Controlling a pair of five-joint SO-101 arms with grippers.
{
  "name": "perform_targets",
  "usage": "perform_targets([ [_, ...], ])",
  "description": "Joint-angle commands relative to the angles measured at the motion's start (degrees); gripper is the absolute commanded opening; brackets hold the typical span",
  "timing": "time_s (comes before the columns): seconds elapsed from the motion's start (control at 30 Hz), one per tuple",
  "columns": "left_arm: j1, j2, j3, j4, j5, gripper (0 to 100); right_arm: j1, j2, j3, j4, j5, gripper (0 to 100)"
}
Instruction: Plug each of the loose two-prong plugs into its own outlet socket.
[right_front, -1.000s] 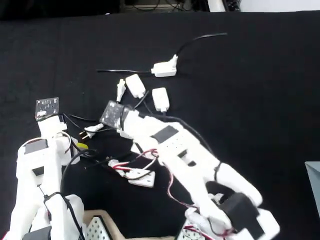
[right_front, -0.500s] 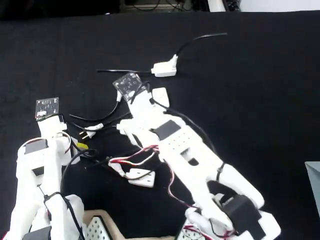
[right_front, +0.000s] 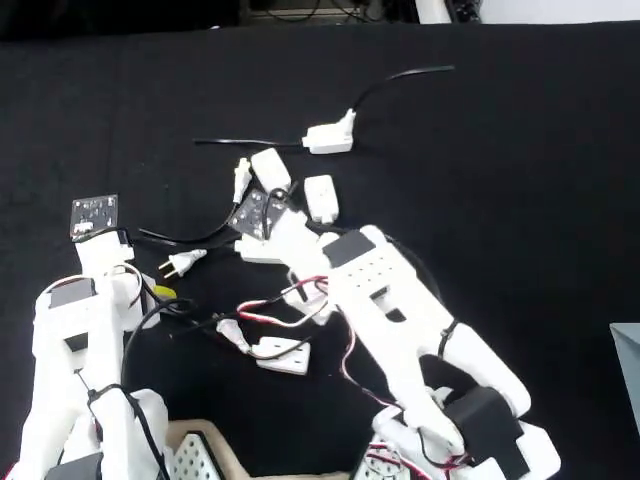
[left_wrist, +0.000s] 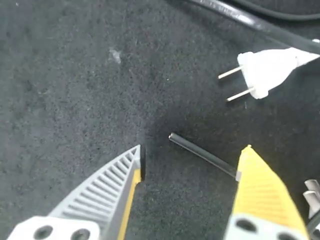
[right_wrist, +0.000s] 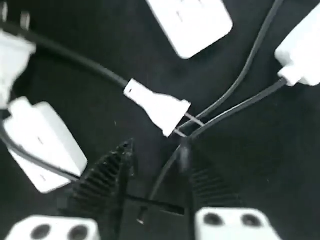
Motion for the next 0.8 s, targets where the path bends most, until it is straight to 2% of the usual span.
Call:
perform_targets([
  [0.0,-0.31,-1.05,-0.57,-1.05,-0.53,30,0.88,-1.10,0.75,0.09,5.10,18.5],
  [0.2,-0.31,-1.05,-0.57,-1.05,-0.53,30,0.88,1.10,2.95,-4.84,8.44,18.4],
  [0.57,-0.40,-1.05,-0.57,-1.05,-0.53,30,1.05,16.31,-6.37,-6.68,7.91,18.5],
  [0.77,-0.40,-1.05,-0.57,-1.05,-0.53,30,1.14,18.59,-9.10,-6.68,5.80,18.4],
])
